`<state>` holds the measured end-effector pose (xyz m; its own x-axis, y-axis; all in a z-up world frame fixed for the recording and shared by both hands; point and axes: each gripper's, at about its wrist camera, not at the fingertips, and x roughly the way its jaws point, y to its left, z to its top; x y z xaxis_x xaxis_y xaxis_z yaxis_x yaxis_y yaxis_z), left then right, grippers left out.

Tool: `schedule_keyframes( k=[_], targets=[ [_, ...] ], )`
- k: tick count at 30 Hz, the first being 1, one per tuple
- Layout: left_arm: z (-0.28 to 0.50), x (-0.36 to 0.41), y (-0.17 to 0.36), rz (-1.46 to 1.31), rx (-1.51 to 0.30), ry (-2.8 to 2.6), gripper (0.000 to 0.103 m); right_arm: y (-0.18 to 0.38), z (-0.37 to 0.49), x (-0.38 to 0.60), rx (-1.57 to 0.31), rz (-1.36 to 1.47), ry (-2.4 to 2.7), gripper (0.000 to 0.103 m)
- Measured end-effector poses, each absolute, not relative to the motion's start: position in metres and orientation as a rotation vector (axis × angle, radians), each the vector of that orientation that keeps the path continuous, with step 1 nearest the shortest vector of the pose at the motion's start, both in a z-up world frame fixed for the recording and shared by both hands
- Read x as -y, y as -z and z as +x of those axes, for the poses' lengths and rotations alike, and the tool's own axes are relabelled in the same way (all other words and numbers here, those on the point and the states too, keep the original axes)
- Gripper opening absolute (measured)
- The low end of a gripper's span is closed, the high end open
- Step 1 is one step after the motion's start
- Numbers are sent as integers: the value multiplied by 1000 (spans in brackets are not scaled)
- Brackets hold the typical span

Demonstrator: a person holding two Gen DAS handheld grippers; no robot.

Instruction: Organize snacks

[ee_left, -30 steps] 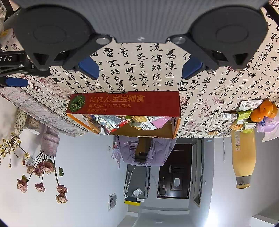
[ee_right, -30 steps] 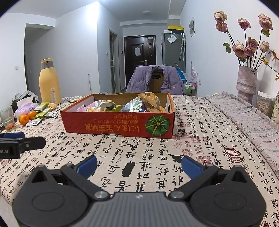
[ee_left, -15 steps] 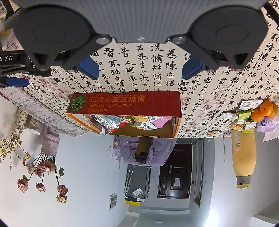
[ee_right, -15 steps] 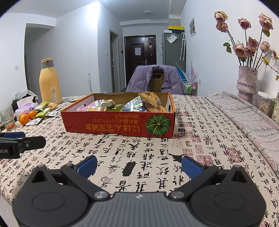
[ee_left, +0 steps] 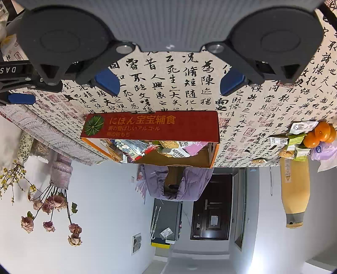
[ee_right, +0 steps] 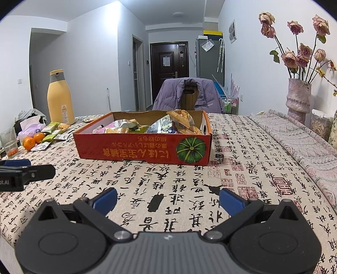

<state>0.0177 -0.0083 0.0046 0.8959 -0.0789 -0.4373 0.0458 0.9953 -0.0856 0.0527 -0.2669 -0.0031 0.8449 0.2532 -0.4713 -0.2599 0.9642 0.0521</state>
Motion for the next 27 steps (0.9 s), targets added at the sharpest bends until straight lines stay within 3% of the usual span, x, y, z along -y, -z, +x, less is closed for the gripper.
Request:
schedule_keyframes(
  k=[27],
  targets=[
    [17, 9, -4, -74, -457, 65, 103, 7, 50, 267, -502, -13, -271, 103]
  ],
)
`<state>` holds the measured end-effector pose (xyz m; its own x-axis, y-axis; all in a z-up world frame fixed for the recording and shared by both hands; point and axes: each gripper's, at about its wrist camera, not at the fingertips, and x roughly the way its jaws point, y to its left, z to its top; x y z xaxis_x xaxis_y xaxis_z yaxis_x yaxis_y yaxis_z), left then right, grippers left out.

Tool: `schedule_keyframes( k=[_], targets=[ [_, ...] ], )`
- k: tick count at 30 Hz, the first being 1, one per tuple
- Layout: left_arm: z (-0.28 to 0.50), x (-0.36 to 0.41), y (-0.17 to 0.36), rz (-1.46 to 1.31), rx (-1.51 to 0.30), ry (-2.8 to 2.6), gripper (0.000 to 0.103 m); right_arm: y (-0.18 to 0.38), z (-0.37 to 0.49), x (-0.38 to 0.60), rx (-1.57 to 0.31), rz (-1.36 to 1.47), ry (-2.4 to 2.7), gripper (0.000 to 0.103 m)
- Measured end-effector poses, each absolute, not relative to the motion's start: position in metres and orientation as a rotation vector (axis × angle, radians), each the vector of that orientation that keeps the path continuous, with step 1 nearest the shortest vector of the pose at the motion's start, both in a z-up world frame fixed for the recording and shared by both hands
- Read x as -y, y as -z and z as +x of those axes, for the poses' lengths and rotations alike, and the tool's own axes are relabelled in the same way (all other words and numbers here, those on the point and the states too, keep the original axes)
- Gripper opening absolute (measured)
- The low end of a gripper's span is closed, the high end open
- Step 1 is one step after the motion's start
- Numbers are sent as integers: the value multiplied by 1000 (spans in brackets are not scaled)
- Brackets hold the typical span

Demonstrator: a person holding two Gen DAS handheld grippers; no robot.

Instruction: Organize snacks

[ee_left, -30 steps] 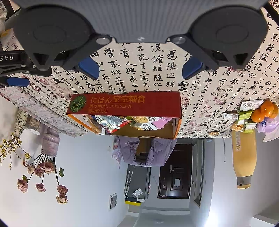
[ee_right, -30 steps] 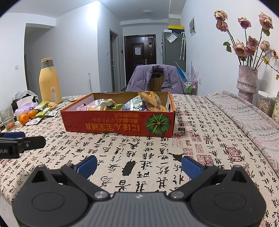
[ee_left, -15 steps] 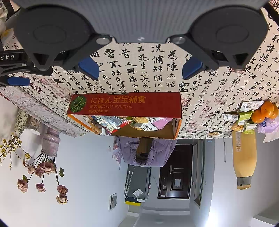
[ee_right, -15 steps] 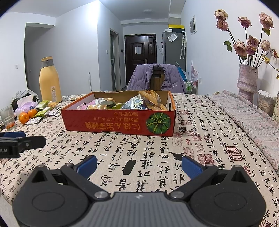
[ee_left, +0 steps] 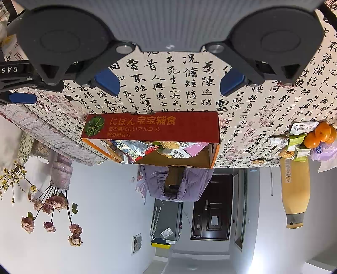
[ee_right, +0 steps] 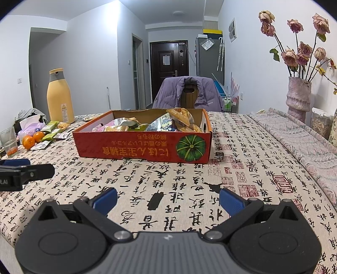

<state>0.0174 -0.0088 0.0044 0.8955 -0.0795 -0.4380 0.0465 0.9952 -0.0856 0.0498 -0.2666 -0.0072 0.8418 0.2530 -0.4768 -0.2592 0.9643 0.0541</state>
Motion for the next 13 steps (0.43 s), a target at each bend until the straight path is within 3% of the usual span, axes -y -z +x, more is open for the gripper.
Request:
schedule_keyframes(
  k=[13],
  targets=[
    [19, 8, -3, -82, -446, 62, 103, 10, 51, 267, -509, -8, -269, 103]
  ],
)
